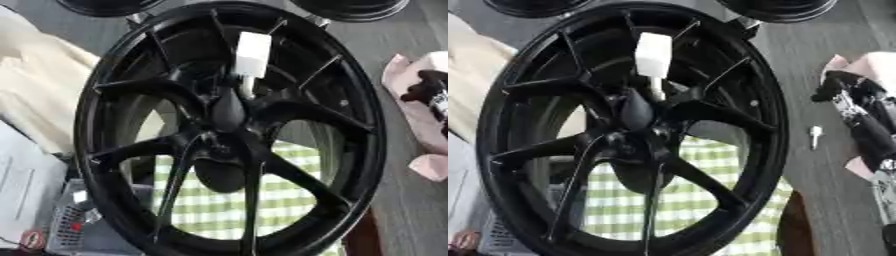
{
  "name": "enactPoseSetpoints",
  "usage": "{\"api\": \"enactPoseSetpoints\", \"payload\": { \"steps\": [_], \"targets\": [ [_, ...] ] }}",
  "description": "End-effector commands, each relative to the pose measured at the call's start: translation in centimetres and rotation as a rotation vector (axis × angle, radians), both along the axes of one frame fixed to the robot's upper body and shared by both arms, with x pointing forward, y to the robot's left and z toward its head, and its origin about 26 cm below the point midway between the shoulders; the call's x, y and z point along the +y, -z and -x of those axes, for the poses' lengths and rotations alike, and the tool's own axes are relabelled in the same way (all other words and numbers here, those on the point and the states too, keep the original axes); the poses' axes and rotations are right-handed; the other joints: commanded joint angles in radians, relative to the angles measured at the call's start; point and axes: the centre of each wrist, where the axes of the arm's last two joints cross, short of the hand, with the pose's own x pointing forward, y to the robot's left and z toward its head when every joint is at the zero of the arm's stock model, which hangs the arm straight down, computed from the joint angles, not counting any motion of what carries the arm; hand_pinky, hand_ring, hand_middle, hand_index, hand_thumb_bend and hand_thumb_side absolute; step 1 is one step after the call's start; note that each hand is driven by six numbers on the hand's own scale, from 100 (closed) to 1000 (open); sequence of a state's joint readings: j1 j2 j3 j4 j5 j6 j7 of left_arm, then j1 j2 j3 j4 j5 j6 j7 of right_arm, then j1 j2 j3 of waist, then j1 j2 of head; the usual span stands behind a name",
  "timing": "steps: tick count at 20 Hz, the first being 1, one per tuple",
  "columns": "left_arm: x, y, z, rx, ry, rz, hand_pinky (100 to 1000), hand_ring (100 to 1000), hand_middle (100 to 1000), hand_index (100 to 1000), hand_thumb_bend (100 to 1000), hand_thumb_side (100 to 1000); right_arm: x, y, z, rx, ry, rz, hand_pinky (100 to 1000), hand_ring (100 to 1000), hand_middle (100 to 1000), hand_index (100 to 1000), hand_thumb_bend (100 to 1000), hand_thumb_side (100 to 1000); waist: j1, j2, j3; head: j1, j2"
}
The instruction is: Pull the pin out of the wheel hub.
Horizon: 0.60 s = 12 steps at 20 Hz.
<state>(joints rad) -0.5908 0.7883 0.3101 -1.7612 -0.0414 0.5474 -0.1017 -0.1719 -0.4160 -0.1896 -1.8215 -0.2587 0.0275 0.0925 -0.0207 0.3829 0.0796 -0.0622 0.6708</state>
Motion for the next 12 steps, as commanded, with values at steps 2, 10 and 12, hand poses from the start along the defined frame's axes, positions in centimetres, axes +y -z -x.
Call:
{"api": "enactPoseSetpoints", "payload": {
  "steps": [2,10,12],
  "targets": [
    [-2.7,0.9,1.2,-0.147,0.125,0.044,659,685,548,674,639,562,0.1,-1.7,0.1,-0.058,-0.03,0.02,965,674,603,771,317,487,-0.001,-0.019,-0.003,0.01,-0.024],
    [-5.9,8.9,0.5,-0.178,0.27,0.316,659,688,554,684,625,569,-0.2,-1.9,0.2,-0.077,-0.004,0.01,964,672,602,770,317,489,0.001,-0.005,-0.012,0.025,-0.03],
    [-6.6,9.9,0.6,-0.207,0.294,0.375,660,688,554,684,626,567,-0.1,-2.0,0.1,-0.077,-0.007,0.008,964,672,602,770,317,489,0.002,-0.003,-0.014,0.025,-0.027]
  ]
}}
